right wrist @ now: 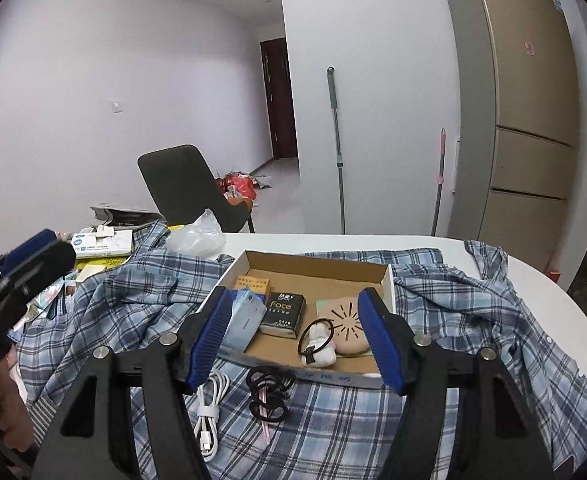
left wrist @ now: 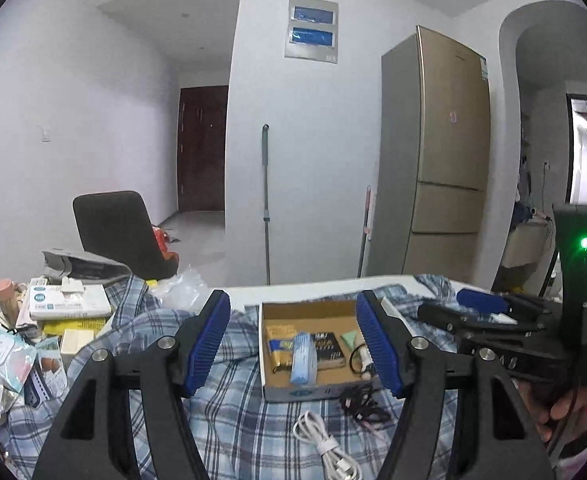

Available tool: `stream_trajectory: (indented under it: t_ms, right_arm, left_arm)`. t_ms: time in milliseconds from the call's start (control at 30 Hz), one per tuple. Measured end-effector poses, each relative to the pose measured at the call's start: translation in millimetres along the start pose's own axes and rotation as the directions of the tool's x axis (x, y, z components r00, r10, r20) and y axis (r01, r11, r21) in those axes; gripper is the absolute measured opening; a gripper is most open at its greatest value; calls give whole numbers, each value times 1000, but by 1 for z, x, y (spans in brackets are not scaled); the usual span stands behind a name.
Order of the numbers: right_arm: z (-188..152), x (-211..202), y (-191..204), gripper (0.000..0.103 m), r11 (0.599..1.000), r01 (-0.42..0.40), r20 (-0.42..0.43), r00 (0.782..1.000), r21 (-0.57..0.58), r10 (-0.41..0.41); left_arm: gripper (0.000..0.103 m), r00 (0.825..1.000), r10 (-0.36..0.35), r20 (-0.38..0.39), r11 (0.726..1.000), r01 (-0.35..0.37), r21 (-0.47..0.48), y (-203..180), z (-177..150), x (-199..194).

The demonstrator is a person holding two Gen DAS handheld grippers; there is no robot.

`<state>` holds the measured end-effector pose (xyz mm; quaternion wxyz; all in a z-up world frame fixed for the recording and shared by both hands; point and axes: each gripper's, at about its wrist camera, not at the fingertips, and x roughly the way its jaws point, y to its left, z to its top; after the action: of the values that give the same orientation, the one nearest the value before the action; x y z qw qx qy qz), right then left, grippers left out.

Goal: Organize soft objects
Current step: 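Open both grippers and raise them out of the box, then grasp the black coiled cable with the right gripper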

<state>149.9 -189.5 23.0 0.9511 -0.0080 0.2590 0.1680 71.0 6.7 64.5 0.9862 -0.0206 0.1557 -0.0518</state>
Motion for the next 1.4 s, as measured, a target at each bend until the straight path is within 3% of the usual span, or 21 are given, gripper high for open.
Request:
stream_trajectory:
  t_ms: [367,467,500,567,633,1000,1133,1200,1400]
  right_arm:
    - [-39,33,0,65,1000,-19,-61,998,8,19]
    - [-46,39,3,65,1000,-22,-72,997,-7,21]
    - [-48,40,3,65,1000,-23,-72,997,-9,22]
    - [-53,43,3,65,1000,-25,-72,997,-12,24]
    - [-56,45,4,66,1000,-16,-75,997,-22,14]
    - [-68,65,8,69,999,-44,-141,989,-31,39]
    - [-74,76,13,69,997,-61,-185,981,-45,51]
    - [-77,83,16,69,995,-77,-218,974,-55,63]
    - [-86,105,21,46,993,-97,-330,941,-68,70]
  left_arm:
    - [68,998,15,-64,1000,-15,-5,7,-53,26]
    - [68,999,25,-34,1000,-24,12,7,-63,29]
    - [71,1000,5,-27,1000,-4,12,7,-66,29]
    - [97,1000,-6,-17,1000,6,11,7,-69,28]
    - [102,1000,14,0,1000,-14,8,7,-69,26]
    - [103,999,42,-30,999,-43,-25,16,-71,32]
    - [103,994,55,-89,997,-59,-42,20,-72,43]
    - [103,992,20,-128,998,-28,-62,24,-73,51]
    - [103,985,9,-172,996,-25,-91,28,-77,60]
